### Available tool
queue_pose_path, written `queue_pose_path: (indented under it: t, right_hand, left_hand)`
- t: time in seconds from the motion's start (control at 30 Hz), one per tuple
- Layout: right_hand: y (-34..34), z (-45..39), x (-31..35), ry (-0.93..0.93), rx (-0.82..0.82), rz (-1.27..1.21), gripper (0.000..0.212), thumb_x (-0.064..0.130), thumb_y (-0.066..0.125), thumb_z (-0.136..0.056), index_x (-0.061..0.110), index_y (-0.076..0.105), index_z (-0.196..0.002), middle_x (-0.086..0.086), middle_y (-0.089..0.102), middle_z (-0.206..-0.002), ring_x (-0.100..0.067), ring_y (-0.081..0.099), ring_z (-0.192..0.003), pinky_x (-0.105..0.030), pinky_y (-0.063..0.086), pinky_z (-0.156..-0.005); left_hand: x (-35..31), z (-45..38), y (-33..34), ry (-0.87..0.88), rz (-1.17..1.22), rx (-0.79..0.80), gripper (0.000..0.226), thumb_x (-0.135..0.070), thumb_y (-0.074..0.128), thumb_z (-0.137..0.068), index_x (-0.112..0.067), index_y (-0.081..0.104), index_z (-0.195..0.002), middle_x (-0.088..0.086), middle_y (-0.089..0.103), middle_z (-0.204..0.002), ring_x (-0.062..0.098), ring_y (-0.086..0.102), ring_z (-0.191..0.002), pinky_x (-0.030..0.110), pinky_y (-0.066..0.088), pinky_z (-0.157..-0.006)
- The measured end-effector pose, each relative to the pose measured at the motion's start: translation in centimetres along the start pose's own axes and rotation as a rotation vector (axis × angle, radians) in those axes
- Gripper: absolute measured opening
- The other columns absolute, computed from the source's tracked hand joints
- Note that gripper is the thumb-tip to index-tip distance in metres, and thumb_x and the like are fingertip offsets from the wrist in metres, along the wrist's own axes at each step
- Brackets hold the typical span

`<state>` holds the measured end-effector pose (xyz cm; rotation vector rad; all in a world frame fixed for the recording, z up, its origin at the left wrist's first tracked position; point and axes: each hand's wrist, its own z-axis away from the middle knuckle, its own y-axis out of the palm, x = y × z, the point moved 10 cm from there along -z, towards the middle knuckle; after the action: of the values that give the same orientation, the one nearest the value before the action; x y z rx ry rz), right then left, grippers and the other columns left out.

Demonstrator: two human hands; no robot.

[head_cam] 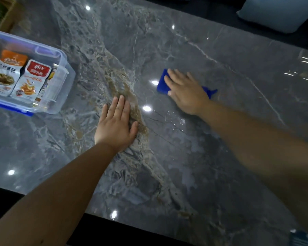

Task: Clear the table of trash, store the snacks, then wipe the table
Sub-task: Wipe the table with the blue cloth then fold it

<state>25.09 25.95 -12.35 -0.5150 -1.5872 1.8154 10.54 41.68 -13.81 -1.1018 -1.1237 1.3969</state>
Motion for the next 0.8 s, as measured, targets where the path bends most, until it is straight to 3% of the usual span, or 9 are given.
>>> queue_pose_path:
  t: [0.27, 0.6, 0.7, 0.8]
  right_hand:
    - [4.4, 13.7, 12.9, -0.103, 0.089, 0.003, 0.053, 0.037, 0.030, -0.099, 0.014, 0.031, -0.146, -0.010, 0.026, -0.157, -0.029, 0.022, -0.145, -0.052, 0.015, -0.117]
    - [7.5, 21.1, 20.2, -0.111, 0.073, -0.070, 0.051, 0.034, 0.040, -0.096, 0.018, 0.034, -0.143, -0.005, 0.028, -0.157, -0.024, 0.022, -0.145, -0.050, 0.016, -0.116]
    - [6.9, 21.5, 20.3, -0.091, 0.062, -0.183, 0.045, 0.025, 0.045, -0.096, 0.018, 0.042, -0.141, -0.002, 0.030, -0.156, -0.020, 0.023, -0.145, -0.045, 0.015, -0.118]
    - [5.2, 21.4, 19.0, -0.007, 0.014, -0.474, 0.036, 0.020, 0.040, -0.100, 0.014, 0.053, -0.133, -0.001, 0.041, -0.151, -0.015, 0.028, -0.143, -0.036, 0.011, -0.120]
  left_hand:
    - [-0.2, 0.1, -0.1, 0.011, 0.016, -0.010, 0.074, -0.053, 0.014, -0.094, -0.007, 0.012, -0.152, 0.012, 0.009, -0.160, 0.024, 0.001, -0.148, 0.045, 0.003, -0.119]
    - [-0.2, 0.0, -0.2, 0.019, 0.030, 0.040, 0.074, -0.053, 0.014, -0.096, -0.005, 0.008, -0.151, 0.014, 0.003, -0.161, 0.027, -0.004, -0.148, 0.047, -0.001, -0.119]
    - [-1.7, 0.6, -0.8, 0.062, 0.022, 0.043, 0.074, -0.053, 0.011, -0.095, -0.005, 0.007, -0.151, 0.014, 0.002, -0.161, 0.027, -0.005, -0.147, 0.047, -0.002, -0.118]
    - [-5.3, 1.7, -0.9, 0.171, 0.031, 0.044, 0.072, -0.051, 0.011, -0.095, -0.007, 0.007, -0.152, 0.014, 0.002, -0.161, 0.027, -0.005, -0.147, 0.047, -0.002, -0.118]
